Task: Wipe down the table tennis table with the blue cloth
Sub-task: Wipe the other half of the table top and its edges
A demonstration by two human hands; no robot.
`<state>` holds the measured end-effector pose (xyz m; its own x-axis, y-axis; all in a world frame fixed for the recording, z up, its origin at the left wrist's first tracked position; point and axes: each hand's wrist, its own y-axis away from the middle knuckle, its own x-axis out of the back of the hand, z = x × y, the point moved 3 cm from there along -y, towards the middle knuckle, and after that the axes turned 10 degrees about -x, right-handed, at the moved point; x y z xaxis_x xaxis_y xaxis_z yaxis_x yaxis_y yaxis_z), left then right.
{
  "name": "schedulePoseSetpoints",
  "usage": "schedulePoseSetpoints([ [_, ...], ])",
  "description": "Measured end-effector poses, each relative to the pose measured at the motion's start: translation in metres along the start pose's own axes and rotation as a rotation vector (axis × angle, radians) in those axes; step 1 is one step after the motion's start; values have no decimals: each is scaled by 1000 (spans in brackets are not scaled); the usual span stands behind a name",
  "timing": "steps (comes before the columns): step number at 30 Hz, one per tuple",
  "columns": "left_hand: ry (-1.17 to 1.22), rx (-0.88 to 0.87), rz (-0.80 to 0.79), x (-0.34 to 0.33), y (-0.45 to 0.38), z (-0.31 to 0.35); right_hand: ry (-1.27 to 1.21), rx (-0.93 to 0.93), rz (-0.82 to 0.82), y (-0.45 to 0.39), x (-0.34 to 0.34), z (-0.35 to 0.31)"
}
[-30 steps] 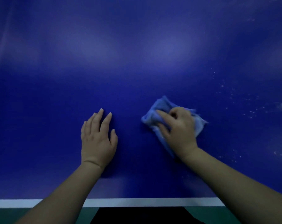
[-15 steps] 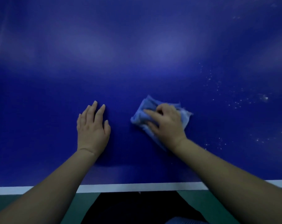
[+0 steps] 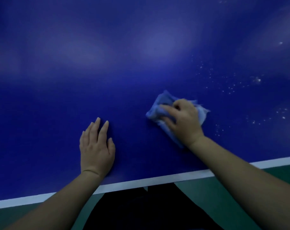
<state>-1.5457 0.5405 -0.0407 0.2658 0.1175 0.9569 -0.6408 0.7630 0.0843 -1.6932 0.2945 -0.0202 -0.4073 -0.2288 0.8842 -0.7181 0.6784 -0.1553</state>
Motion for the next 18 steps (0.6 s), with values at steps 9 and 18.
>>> schedulePoseSetpoints([
  [9, -10, -16, 5, 2, -1, 2, -39, -118, 13, 64, -13, -33],
  [18, 16, -36, -14, -2, 1, -1, 78, -607, 269, 94, 12, 6],
])
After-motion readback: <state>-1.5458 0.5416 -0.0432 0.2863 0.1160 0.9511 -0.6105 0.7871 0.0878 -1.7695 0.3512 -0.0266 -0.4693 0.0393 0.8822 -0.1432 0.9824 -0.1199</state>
